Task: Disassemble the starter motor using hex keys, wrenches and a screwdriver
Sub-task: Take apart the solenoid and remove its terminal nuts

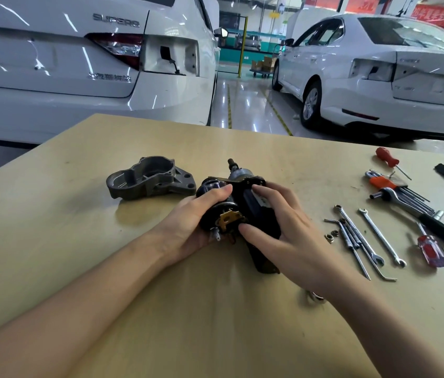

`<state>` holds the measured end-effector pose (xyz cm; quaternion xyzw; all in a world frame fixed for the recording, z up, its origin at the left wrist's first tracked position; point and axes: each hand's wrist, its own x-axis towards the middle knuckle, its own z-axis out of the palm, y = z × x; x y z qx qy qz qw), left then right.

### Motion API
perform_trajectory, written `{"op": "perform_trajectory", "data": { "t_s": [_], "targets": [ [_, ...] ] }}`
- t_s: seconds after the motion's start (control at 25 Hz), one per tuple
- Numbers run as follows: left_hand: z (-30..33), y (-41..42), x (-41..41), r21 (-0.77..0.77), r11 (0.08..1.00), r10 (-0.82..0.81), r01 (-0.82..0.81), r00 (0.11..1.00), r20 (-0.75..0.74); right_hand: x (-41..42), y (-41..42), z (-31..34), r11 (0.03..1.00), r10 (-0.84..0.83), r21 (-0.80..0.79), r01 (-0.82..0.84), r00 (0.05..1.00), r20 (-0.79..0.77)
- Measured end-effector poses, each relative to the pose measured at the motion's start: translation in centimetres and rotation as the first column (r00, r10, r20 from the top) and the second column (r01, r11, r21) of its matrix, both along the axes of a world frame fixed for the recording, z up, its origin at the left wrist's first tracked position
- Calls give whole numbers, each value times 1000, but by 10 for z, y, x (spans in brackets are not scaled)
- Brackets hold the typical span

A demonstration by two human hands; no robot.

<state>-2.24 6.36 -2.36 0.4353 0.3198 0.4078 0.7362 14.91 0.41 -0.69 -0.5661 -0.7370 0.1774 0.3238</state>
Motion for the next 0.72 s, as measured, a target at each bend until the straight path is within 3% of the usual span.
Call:
{"op": "perform_trajectory", "data": {
  "t_s": [0.28, 0.44, 0.56, 0.72],
  "targets": [
    [-5, 1, 4, 18, 997, 82, -81, 996, -40, -2, -1, -2, 999, -34, 8, 33, 999, 13],
    [-5, 1, 2, -32, 995, 90, -90, 996, 12, 5, -1, 1, 990, -70, -132, 56, 993, -99],
    [-7, 1, 4, -12, 994, 112, -113, 994, -13, 10, 0, 4, 976, -19, -218, 5, 998, -60],
    [-5, -1, 9, -18, 980, 195, -197, 978, -66, 7, -1, -6, 985, -72, -160, 61, 995, -65]
  ]
}}
